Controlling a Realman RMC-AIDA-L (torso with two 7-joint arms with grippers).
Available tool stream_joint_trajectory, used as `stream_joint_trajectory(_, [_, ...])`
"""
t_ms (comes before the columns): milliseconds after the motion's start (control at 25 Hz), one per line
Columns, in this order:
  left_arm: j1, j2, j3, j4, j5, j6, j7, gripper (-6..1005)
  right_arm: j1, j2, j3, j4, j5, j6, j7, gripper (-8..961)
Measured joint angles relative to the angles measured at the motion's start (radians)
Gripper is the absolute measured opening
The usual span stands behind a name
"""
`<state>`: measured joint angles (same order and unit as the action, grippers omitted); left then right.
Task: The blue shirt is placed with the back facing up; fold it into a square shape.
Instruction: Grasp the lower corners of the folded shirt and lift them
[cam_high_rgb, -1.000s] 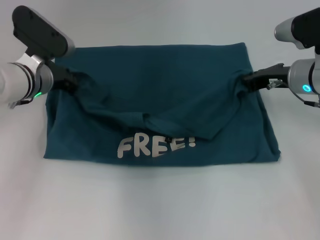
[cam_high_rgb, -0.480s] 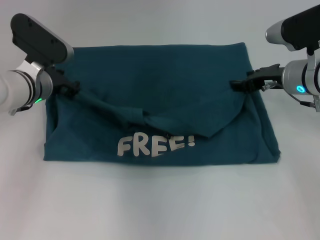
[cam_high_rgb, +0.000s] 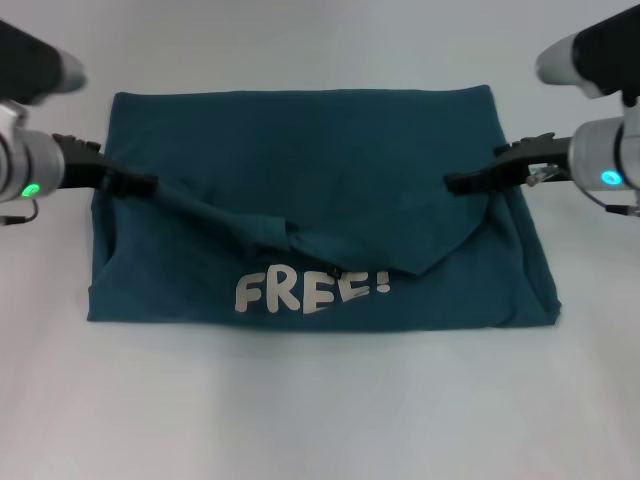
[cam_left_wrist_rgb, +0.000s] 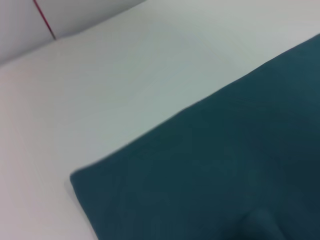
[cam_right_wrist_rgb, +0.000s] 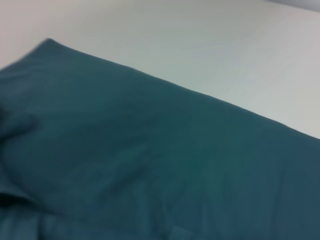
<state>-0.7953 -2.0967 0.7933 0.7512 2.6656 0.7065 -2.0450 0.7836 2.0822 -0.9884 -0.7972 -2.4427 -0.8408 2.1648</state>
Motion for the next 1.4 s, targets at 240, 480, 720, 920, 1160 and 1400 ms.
stream_joint_trajectory(240, [0.101,0.005,0.004,0.273,0.006,0.377,-0.279,920,-0.065,-0.001,-0.004,-0.197,-0.049,-0.193,0.078,917])
stream_joint_trajectory(480, [0.118,0.035,0.004,0.276,0.01,0.517,-0.446,936,-0.088,0.008,-0.007,-0.305,-0.133,-0.308,0.14,920])
stream_joint_trajectory(720, [0.075,0.067,0.003,0.148,0.056,0.551,-0.497,936,-0.096,0.008,-0.02,-0.317,-0.133,-0.328,0.145,920])
stream_joint_trajectory(920, [0.08,0.067,-0.003,0.145,0.059,0.56,-0.512,936,-0.098,0.007,-0.059,-0.314,-0.138,-0.33,0.164,919])
stream_joint_trajectory(1160, [0.092,0.07,-0.005,0.147,0.06,0.563,-0.528,936,-0.099,0.007,-0.069,-0.316,-0.143,-0.336,0.172,919])
stream_joint_trajectory(1400, [0.096,0.064,0.002,0.135,0.079,0.536,-0.543,937,-0.1,0.007,-0.07,-0.318,-0.144,-0.335,0.173,920])
